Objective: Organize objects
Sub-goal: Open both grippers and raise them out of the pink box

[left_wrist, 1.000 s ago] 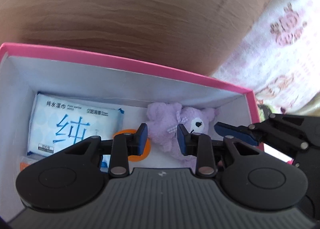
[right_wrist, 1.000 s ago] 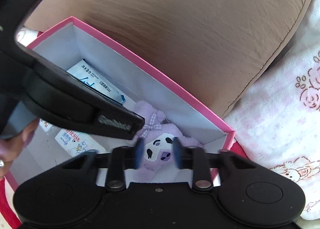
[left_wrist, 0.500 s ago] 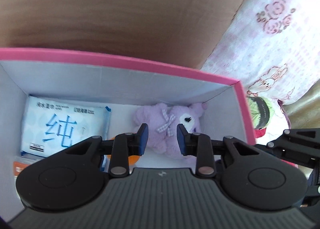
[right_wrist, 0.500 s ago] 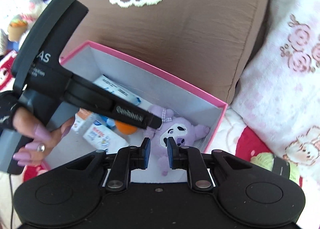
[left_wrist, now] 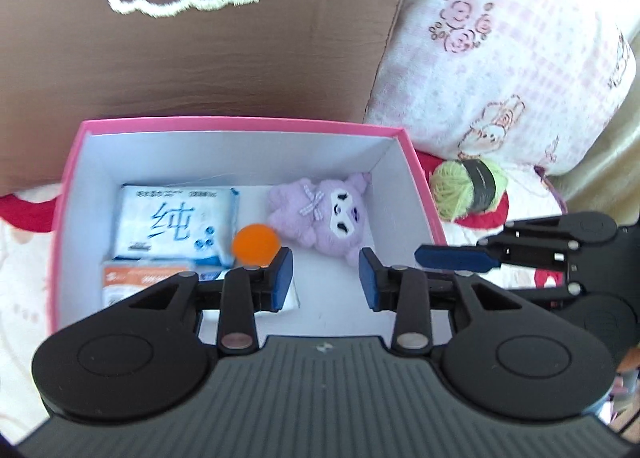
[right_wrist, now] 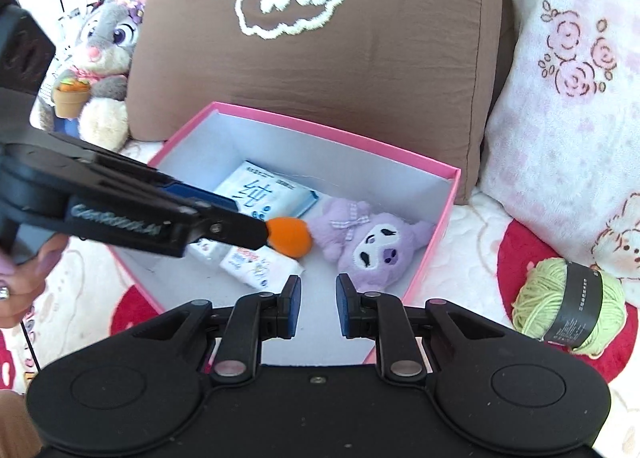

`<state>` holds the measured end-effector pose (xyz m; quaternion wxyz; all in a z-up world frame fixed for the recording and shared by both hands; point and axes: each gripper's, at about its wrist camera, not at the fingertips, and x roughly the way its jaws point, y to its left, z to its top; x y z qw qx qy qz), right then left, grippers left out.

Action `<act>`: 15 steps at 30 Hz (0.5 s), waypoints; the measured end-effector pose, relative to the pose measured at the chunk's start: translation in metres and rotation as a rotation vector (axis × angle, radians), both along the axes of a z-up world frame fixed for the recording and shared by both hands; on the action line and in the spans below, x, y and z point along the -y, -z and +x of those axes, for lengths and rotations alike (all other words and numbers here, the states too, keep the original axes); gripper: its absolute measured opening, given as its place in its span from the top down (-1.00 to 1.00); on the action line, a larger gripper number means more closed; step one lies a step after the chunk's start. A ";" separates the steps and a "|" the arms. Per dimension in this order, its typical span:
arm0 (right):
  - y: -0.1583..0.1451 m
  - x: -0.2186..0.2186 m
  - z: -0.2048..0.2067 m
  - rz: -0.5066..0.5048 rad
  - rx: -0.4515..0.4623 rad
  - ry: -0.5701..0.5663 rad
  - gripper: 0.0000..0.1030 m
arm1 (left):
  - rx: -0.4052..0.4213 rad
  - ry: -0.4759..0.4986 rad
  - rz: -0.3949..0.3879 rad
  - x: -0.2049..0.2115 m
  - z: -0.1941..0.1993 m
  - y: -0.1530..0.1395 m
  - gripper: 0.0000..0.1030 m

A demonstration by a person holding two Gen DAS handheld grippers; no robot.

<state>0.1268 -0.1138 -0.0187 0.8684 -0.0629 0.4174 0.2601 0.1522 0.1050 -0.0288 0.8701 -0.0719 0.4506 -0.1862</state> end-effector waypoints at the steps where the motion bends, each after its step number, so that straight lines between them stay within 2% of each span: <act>1: -0.003 0.002 -0.005 0.005 0.001 -0.005 0.56 | -0.004 0.002 0.003 0.001 -0.004 -0.004 0.23; 7: -0.019 -0.007 -0.018 0.039 -0.052 -0.031 0.51 | -0.033 0.004 0.049 -0.005 -0.035 -0.028 0.15; 13: -0.044 -0.008 -0.044 0.026 -0.036 -0.060 0.47 | -0.058 -0.005 0.023 -0.017 -0.064 -0.050 0.10; 15: -0.049 -0.007 -0.053 0.028 -0.032 -0.065 0.46 | -0.069 -0.018 -0.012 -0.024 -0.072 -0.058 0.10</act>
